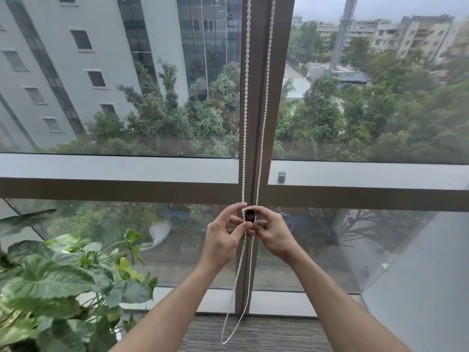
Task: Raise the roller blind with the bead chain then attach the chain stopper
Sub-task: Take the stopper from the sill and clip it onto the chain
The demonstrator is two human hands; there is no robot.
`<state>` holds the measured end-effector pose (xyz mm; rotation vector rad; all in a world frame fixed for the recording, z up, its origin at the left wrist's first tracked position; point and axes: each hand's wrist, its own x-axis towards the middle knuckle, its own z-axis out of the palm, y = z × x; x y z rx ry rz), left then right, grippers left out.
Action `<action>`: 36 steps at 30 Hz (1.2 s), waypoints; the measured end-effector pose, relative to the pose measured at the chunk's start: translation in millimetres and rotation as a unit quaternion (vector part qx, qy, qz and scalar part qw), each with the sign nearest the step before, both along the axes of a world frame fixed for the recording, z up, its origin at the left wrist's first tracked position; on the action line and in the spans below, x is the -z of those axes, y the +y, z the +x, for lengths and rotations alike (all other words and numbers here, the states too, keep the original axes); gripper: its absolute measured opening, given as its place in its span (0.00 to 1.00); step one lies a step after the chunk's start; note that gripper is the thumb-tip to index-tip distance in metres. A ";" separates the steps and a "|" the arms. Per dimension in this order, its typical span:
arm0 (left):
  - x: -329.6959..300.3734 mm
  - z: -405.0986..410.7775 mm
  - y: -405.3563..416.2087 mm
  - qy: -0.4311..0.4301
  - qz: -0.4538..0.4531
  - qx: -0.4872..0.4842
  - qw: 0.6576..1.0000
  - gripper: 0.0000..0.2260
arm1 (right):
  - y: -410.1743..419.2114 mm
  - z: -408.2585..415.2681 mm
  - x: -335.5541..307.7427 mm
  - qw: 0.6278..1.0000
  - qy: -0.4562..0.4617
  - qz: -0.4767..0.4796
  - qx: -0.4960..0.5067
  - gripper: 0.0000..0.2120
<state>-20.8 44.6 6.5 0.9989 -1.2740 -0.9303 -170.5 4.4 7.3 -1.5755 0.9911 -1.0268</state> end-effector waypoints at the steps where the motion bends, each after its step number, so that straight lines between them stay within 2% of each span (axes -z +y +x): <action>1: -0.2 1.8 -0.6 -0.005 0.001 0.000 1.000 0.20 | 0.6 0.6 -0.5 1.000 -0.004 0.002 -0.002 0.14; 17: -5.9 10.3 -4.6 -0.065 0.008 0.011 0.998 0.18 | 2.3 12.1 -1.2 0.999 -0.042 0.010 -0.007 0.17; 24: -11.7 13.3 -5.7 -0.146 -0.041 -0.030 0.988 0.17 | 5.6 12.0 -4.8 0.999 -0.048 -0.015 -0.009 0.16; 29: -15.7 14.4 -6.2 -0.149 -0.072 -0.030 0.986 0.19 | 10.9 12.9 -8.7 0.998 -0.059 -0.024 0.000 0.17; 36: -16.9 12.4 -5.7 -0.099 -0.031 -0.010 0.995 0.20 | 9.0 8.9 -3.2 0.997 -0.070 -0.015 0.021 0.12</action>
